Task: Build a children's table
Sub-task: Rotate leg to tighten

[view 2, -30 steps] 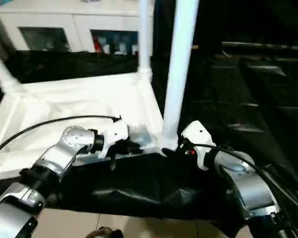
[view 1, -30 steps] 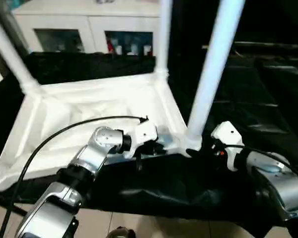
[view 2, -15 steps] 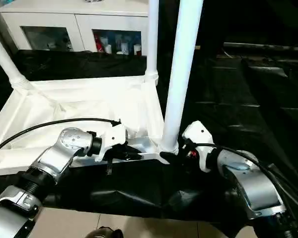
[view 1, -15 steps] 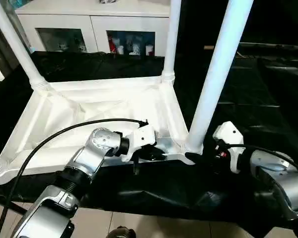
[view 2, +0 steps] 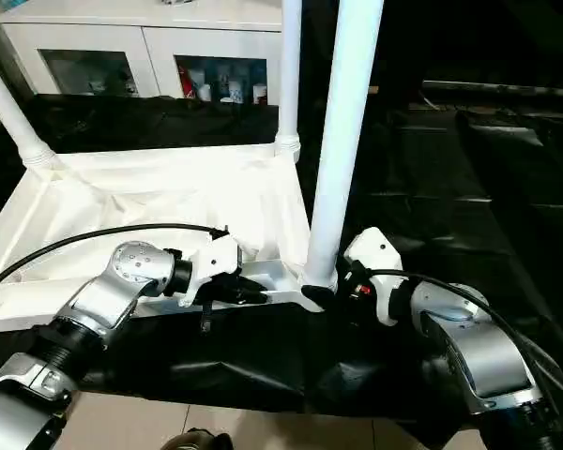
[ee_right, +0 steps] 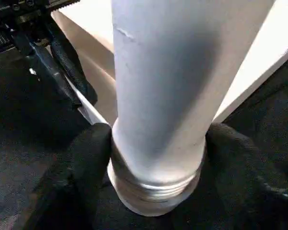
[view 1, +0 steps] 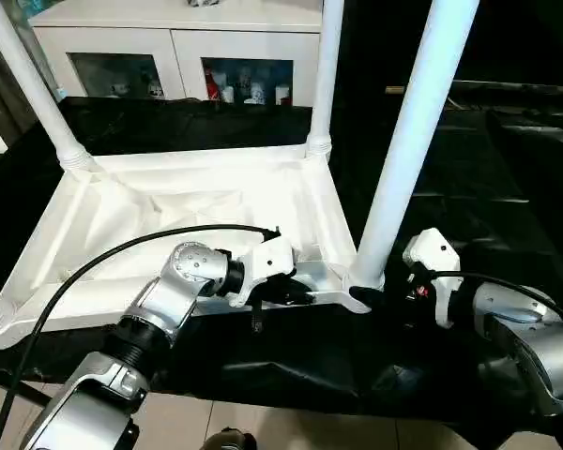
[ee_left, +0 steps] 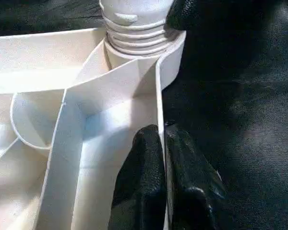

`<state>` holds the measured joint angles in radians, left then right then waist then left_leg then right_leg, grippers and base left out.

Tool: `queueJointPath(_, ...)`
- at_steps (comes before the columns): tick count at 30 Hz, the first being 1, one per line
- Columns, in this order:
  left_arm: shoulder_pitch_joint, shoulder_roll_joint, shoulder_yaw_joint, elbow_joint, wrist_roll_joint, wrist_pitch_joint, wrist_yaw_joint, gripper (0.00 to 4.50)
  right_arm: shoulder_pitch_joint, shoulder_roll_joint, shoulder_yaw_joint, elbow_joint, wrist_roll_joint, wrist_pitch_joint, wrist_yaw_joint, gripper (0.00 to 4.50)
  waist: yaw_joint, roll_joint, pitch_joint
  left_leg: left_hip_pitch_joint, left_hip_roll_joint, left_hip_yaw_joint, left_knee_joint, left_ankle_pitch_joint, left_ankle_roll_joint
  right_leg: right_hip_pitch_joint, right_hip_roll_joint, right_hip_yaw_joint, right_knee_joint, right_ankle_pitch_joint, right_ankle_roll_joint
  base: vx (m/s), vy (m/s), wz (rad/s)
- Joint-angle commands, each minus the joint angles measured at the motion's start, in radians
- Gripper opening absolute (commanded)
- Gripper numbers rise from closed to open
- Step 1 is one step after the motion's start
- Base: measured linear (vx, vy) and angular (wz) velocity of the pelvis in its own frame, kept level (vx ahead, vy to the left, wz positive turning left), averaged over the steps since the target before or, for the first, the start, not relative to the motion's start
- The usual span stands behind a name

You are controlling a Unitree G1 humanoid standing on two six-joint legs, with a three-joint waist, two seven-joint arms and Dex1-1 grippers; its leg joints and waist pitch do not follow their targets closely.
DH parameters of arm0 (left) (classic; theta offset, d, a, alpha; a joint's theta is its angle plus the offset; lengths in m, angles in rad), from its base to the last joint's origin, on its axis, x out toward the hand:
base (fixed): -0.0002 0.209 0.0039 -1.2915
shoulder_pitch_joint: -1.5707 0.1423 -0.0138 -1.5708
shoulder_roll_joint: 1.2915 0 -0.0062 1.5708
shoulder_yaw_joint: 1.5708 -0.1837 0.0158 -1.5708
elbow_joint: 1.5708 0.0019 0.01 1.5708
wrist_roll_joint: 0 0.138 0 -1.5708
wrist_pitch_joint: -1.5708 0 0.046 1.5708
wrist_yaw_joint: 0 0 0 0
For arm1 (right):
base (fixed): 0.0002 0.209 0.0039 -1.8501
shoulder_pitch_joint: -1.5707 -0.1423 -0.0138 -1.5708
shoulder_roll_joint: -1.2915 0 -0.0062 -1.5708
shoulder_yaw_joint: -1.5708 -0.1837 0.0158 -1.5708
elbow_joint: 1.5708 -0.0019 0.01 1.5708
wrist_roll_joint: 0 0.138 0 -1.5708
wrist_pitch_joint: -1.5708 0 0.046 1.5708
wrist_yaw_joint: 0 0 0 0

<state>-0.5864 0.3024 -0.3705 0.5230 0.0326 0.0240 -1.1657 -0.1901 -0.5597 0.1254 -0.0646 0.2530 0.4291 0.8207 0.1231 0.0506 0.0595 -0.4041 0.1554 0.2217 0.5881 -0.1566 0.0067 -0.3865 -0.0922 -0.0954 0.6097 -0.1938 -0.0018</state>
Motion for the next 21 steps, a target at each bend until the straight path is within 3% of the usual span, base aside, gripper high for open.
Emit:
queueJointPath(1,-0.011,-0.002,-0.008,-0.055,-0.016,-0.007,-0.026,0.00,-0.006,0.003,-0.014,0.005,0.016,0.007,0.011,2.91,-0.002,-0.018,-0.066,0.037,0.096,-0.059,-0.070,-0.284,0.017,0.029,-0.097,0.067,-0.085,-0.246,-0.190,0.000,0.000,0.00)
queueJointPath(14,-0.015,-0.016,-0.005,-0.044,-0.006,0.005,0.006,0.00,0.011,0.038,-0.025,0.016,0.024,0.000,-0.024,2.72,-0.004,-0.017,-0.068,0.037,0.095,-0.058,-0.069,-0.280,0.017,0.030,-0.096,0.067,-0.084,-0.238,-0.195,0.000,0.000,0.00)
queueJointPath(18,-0.065,-0.069,0.024,0.063,0.055,0.046,0.198,0.00,-0.013,0.160,-0.072,0.091,-0.017,-0.004,-0.235,2.72,-0.012,-0.018,-0.067,0.042,0.089,-0.059,-0.068,-0.317,-0.009,0.021,-0.096,0.065,-0.090,-0.284,-0.197,0.000,0.000,0.00)
queueJointPath(19,-0.075,-0.083,0.031,0.084,0.060,0.059,0.234,0.00,-0.019,0.190,-0.083,0.107,-0.022,-0.006,-0.281,2.72,-0.014,-0.019,-0.065,0.039,0.089,-0.061,-0.070,-0.322,-0.014,0.025,-0.098,0.064,-0.092,-0.305,-0.190,0.000,0.000,0.00)
queueJointPath(20,-0.096,-0.124,0.043,0.123,0.070,0.092,0.316,0.00,-0.037,0.277,-0.123,0.156,-0.028,-0.010,-0.417,2.68,-0.013,-0.017,-0.065,0.043,0.090,-0.062,-0.071,-0.331,-0.022,0.022,-0.099,0.065,-0.097,-0.335,-0.176,0.000,0.000,0.00)
queueJointPath(21,-0.097,-0.127,0.043,0.125,0.070,0.094,0.322,0.00,-0.038,0.283,-0.126,0.159,-0.028,-0.010,-0.425,2.66,-0.018,-0.014,-0.065,0.045,0.091,-0.064,-0.072,-0.344,-0.035,0.018,-0.099,0.065,-0.097,-0.337,-0.178,0.000,0.000,0.00)
